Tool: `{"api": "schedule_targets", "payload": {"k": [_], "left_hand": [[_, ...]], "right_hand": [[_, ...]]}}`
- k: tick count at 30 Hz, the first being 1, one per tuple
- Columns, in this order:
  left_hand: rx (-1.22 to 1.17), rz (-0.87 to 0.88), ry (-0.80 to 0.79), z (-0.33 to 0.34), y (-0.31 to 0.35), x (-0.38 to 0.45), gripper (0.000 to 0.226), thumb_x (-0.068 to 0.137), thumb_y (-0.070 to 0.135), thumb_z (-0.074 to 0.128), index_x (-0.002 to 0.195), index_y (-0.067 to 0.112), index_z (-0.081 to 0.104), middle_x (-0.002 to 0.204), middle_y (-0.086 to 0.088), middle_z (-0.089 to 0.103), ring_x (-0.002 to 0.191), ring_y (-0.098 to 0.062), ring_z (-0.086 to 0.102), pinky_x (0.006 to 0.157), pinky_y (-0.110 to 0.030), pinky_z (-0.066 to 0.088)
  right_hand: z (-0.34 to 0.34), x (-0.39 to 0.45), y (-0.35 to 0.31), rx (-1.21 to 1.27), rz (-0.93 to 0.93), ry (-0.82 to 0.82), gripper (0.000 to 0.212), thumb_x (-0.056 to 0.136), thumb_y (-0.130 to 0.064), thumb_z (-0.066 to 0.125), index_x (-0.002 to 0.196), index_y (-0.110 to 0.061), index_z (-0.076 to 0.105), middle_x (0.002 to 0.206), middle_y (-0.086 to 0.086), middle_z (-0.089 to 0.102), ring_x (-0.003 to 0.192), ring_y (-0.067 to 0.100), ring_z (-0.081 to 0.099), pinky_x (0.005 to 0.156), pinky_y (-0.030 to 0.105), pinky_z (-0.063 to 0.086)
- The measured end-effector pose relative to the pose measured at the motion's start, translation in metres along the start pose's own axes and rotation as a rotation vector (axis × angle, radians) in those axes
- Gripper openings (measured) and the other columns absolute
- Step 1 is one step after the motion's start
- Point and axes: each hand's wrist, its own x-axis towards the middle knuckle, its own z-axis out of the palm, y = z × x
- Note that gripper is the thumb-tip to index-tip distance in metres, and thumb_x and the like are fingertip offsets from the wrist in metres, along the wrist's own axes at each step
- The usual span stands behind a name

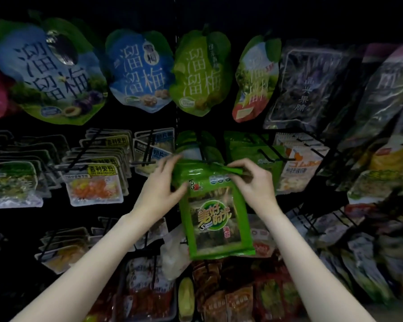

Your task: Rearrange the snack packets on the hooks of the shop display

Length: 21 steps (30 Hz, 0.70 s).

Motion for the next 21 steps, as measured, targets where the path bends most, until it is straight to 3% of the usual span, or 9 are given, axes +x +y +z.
{"api": "schedule_targets", "payload": {"k": [2,5,7,10,15,18,21], "left_hand": [[-0.286,-0.130,-0.055,0.003,0.000,-0.002,0.061,0.084,0.031,0.065,0.136,0.020,0.036,0.123,0.000,0.054,0.110,-0.011,0.053,0.093,-0.018,0.039],[-0.617,-0.251,-0.139,0.018,0.010,-0.008,0.035,0.085,0.020,0.062,0.117,0.019,0.047,0.102,0.009,0.059,0.094,-0.006,0.058,0.074,-0.006,0.044],[-0.631,-0.266,-0.216,0.032,0.017,-0.007,0.014,0.089,0.019,0.057,0.104,0.016,0.056,0.095,0.009,0.061,0.090,-0.008,0.057,0.073,-0.008,0.043],[-0.568,-0.260,-0.346,0.049,0.030,0.003,0.012,0.092,0.022,0.055,0.094,0.017,0.065,0.091,0.009,0.064,0.084,0.003,0.057,0.078,-0.012,0.043],[-0.289,-0.100,-0.564,0.077,0.071,0.041,0.026,0.089,0.025,0.059,0.113,0.015,0.064,0.107,0.012,0.058,0.098,-0.002,0.055,0.093,-0.019,0.040],[-0.468,-0.233,-0.578,0.088,0.095,0.064,0.025,0.088,0.037,0.056,0.109,0.025,0.063,0.113,0.012,0.059,0.102,-0.002,0.055,0.098,-0.025,0.039],[-0.709,-0.358,-0.569,0.097,0.099,0.080,0.037,0.081,0.046,0.058,0.105,0.020,0.068,0.113,0.003,0.067,0.107,-0.010,0.060,0.099,-0.034,0.043]], "right_hand": [[-0.012,-0.007,0.001,0.081,0.020,-0.029,0.023,0.079,-0.002,0.069,0.091,-0.020,0.064,0.090,-0.020,0.062,0.086,-0.010,0.059,0.079,0.007,0.045],[-0.025,-0.022,0.013,0.107,0.059,-0.111,0.029,0.079,-0.001,0.070,0.090,-0.026,0.061,0.093,-0.015,0.063,0.089,-0.006,0.059,0.079,0.010,0.045],[-0.034,-0.030,0.027,0.100,0.110,-0.139,0.033,0.079,0.001,0.069,0.089,-0.030,0.060,0.095,-0.013,0.063,0.090,-0.007,0.059,0.079,0.009,0.045],[-0.049,-0.037,0.046,0.087,0.160,-0.147,0.037,0.078,0.003,0.068,0.088,-0.032,0.062,0.095,-0.015,0.064,0.091,-0.008,0.059,0.083,0.010,0.045],[-0.083,-0.023,0.070,0.051,0.107,-0.137,0.041,0.078,0.005,0.067,0.089,-0.035,0.062,0.095,-0.018,0.064,0.092,-0.008,0.060,0.086,0.013,0.047],[-0.106,-0.010,0.082,0.139,0.105,-0.121,0.040,0.079,0.006,0.066,0.090,-0.032,0.062,0.096,-0.015,0.065,0.091,-0.005,0.062,0.085,0.013,0.048],[-0.126,0.004,0.094,0.216,0.104,-0.066,0.033,0.080,0.008,0.064,0.093,-0.023,0.064,0.095,-0.012,0.064,0.088,-0.008,0.061,0.081,0.010,0.046]]}}
